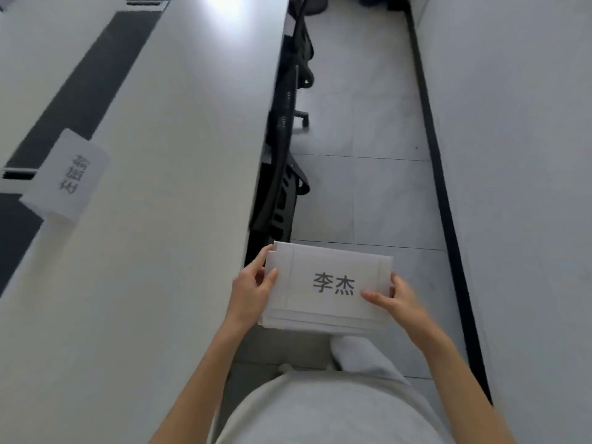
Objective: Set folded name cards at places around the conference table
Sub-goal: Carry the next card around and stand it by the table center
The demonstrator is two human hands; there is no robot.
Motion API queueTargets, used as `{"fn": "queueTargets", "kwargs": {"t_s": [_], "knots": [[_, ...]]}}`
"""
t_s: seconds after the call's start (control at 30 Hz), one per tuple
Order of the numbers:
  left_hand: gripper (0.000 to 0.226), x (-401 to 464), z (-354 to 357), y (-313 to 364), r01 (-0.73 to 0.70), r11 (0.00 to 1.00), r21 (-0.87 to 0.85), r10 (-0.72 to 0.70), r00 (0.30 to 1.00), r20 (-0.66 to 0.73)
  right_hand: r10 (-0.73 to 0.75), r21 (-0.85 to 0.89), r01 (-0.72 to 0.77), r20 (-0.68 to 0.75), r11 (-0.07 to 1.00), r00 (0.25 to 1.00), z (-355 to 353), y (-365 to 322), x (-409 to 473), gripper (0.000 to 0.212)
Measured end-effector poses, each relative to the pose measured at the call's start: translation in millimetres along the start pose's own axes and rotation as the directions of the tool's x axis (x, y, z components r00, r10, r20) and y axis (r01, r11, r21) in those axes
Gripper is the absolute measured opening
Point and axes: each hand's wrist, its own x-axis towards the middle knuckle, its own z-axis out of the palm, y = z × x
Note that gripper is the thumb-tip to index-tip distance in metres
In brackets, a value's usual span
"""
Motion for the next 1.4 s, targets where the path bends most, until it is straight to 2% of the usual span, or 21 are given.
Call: {"fn": "queueTargets", "kwargs": {"t_s": [0.1, 0.23, 0.37, 0.57, 0.73, 0.97, 1.1, 1.27, 1.4], "knots": [[0.046, 50.2, 50.6, 29.1, -0.031, 0.999, 0.029, 0.027, 0.992, 0.124, 0.041, 0.06, -0.033, -0.132, 0.998, 0.99, -50.5, -0.6, 10.4, 0.044], [0.047, 113.0, 115.3, 65.9, -0.009, 1.0, 0.02, 0.005, 0.977, 0.214, 0.065, 0.063, -0.053, -0.202, 0.997, 0.977, -122.3, -18.2, 46.8, 0.047], [0.048, 167.3, 164.0, 106.1, 0.053, 0.997, -0.05, -0.043, 0.981, 0.187, 0.046, 0.0, -0.048, -0.22, 0.999, 0.974, -184.8, -61.1, 99.7, 0.051], [0.046, 253.8, 175.7, 152.3, 0.083, 0.991, -0.107, -0.078, 0.996, 0.044, -0.043, -0.112, 0.027, -0.143, 0.993, 0.989, -230.3, -144.2, 198.9, 0.059], [0.045, 356.5, 169.8, 170.3, 0.094, 0.976, -0.197, -0.111, 0.991, -0.077, -0.055, -0.14, 0.045, -0.071, 0.989, 0.996, -234.5, -203.9, 305.8, 0.064], [0.042, 534.9, 132.3, 213.5, 0.091, 0.979, -0.184, -0.101, 0.994, -0.046, -0.066, -0.164, 0.053, -0.074, 0.985, 0.995, -225.8, -308.2, 449.3, 0.073], [0.04, 614.5, 98.9, 239.4, 0.089, 0.984, -0.156, -0.106, 0.988, -0.109, -0.091, -0.209, 0.081, -0.036, 0.974, 0.995, -215.5, -374.0, 533.1, 0.069], [0.038, 686.6, 61.9, 243.8, 0.099, 0.97, -0.223, -0.163, 0.944, -0.287, -0.056, -0.32, 0.094, 0.126, 0.943, 0.99, -185.8, -440.1, 643.3, 0.075], [0.035, 735.1, 35.2, 230.6, 0.135, 0.933, -0.332, -0.288, 0.833, -0.472, -0.047, -0.417, 0.198, 0.346, 0.887, 0.937, -140.3, -494.0, 735.1, 0.05]]}}
